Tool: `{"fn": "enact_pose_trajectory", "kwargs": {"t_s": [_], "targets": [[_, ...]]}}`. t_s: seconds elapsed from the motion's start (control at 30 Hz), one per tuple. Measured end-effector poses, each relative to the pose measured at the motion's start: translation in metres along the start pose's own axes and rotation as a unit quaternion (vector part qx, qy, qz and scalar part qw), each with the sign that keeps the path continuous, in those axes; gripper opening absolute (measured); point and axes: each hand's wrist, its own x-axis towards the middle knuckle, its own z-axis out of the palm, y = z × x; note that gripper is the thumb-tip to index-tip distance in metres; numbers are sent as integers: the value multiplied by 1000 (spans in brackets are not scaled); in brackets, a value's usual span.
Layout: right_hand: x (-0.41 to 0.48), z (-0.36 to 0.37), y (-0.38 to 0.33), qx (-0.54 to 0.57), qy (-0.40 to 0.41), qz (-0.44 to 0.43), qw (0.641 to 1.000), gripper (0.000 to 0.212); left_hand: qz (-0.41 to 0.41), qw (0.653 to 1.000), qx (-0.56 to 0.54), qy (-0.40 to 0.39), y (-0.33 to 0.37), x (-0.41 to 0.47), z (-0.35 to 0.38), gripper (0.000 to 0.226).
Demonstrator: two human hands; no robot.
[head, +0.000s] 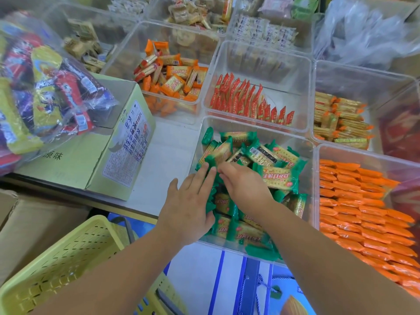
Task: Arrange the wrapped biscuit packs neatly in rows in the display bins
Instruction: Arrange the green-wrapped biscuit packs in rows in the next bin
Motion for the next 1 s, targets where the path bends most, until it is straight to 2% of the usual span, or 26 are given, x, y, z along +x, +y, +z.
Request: {"fn": "enact_pose_trajectory", "kwargs": {"t_s": [0.1,0.2,0.27,0.37,0.43,0.5,0.57,0.63,0.8,1.0], "targets": [[2,-2,3,47,3,-18,999,7,9,1000,-10,12,-1,-1,1,108],[9,-8,10,113,-53,20,992,11,13,1000,-13,7,-1,-1,1,103],[19,-15,16,119,-98,34,987,18,10,1000,-4,1,-1,-1,1,97],[42,-29,25,15,-65,4,998,22,6,1000,10,-5,-1,2,1,88],[60,-36,26,-76,-53,-46,995,42,3,1000,6,-14,-1,3,0,87],[78,-36,24,-171,-141,-101,970,69,4,1000,3,-20,-2,3,1,87],[93,-31,21,-230,-227,-132,937,83,7,1000,1,-20,-2,3,1,87],[105,-23,21,-269,-238,-149,921,83,11,1000,-3,-20,-2,2,1,88],[114,-7,17,-359,-214,-174,892,62,18,1000,6,-21,-3,4,4,88],[106,-5,27,-337,-177,-153,912,65,16,999,13,-27,-3,4,3,87]]}}
